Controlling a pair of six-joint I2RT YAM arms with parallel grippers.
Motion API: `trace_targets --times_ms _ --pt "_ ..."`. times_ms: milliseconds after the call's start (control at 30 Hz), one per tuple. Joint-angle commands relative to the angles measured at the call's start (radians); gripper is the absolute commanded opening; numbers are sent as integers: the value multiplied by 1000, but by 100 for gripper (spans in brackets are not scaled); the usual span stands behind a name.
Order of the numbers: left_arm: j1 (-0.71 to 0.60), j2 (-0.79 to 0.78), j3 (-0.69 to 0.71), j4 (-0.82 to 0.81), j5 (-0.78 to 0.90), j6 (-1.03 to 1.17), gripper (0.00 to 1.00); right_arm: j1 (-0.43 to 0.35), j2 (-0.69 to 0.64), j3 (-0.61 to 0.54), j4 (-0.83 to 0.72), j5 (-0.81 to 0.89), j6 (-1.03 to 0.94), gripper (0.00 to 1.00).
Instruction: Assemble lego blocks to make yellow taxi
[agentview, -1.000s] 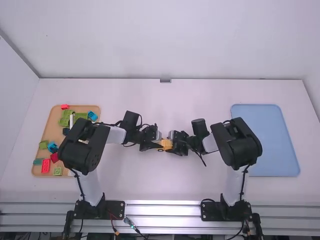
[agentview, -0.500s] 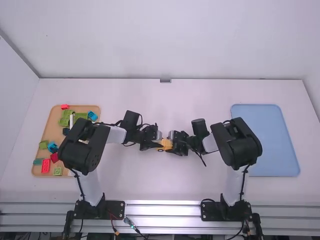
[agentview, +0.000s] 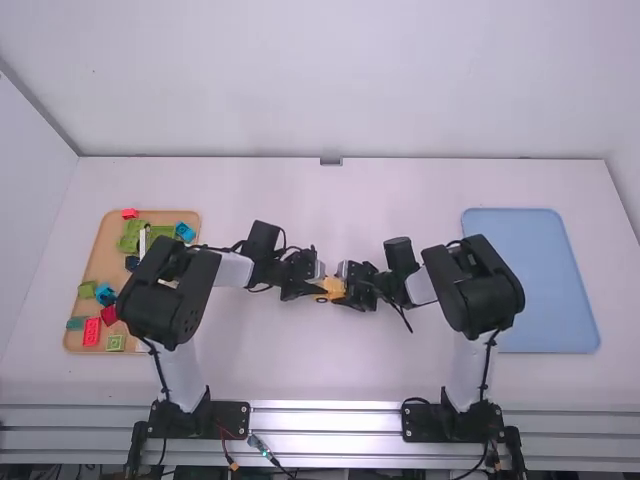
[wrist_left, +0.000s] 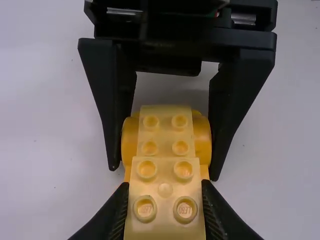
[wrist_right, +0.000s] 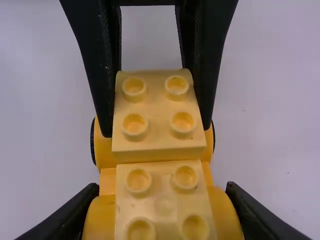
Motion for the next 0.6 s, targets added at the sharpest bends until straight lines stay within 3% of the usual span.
trace_targets --times_ms 0,133,167,300,567 --pt "-29 8 2 -8 -38 -17 4 17 14 2 -8 5 -32 47" --pt "-30 8 2 -12 -41 -17 17 17 14 2 -8 5 -32 47" --pt "-30 8 2 -12 -42 -17 33 17 14 2 -8 5 -32 47" --pt "-30 8 2 -15 -33 -17 47 17 14 2 -8 5 -32 47" --pt "-23 8 2 -19 -34 -17 43 17 14 2 -8 5 -32 47"
